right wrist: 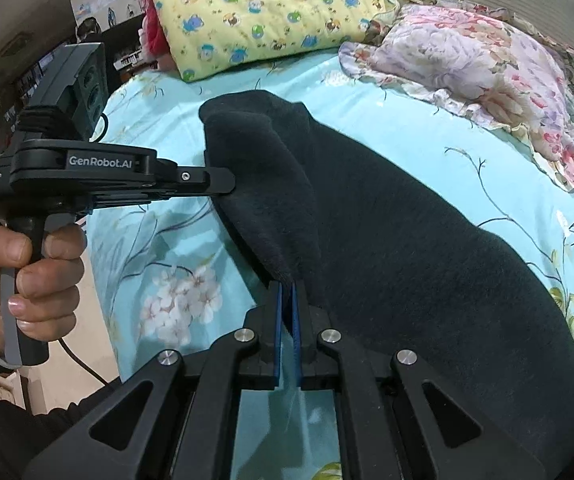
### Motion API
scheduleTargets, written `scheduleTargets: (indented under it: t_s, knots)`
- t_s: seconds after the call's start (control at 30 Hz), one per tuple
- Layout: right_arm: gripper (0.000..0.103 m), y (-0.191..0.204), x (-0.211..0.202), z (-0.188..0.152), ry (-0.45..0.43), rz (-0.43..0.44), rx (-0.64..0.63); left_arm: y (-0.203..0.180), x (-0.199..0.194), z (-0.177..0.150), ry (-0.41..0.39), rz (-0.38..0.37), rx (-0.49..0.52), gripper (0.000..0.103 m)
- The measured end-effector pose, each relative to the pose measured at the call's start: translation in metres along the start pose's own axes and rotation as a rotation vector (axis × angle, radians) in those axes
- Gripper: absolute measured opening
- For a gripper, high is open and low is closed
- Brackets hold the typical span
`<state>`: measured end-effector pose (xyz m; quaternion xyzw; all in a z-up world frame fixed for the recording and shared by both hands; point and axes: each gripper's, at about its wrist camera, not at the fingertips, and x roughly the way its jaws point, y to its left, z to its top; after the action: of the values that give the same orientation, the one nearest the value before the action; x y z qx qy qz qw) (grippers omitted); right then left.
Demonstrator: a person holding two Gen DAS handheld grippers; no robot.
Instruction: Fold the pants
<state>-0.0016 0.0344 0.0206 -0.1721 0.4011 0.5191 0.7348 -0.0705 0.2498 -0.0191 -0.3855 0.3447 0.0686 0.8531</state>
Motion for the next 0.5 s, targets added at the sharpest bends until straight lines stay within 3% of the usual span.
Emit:
scheduleTargets:
  t_s: [0.27,0.47,0.5]
  knots:
    - [0.005,0.002,0.005,0.0,0.023,-0.008,0.002,0.0,-0.003,-0.005,0.019,0.036,0.029,0.011]
    - [0.01,0.003,0.004,-0.001,0.036,-0.003,0.009,0.008,-0.01,-0.005,0.026,0.077,0.011,0.022]
    - [0.01,0.002,0.003,-0.001,0.033,-0.004,0.016,0.01,-0.013,-0.005,0.025,0.087,0.008,0.028]
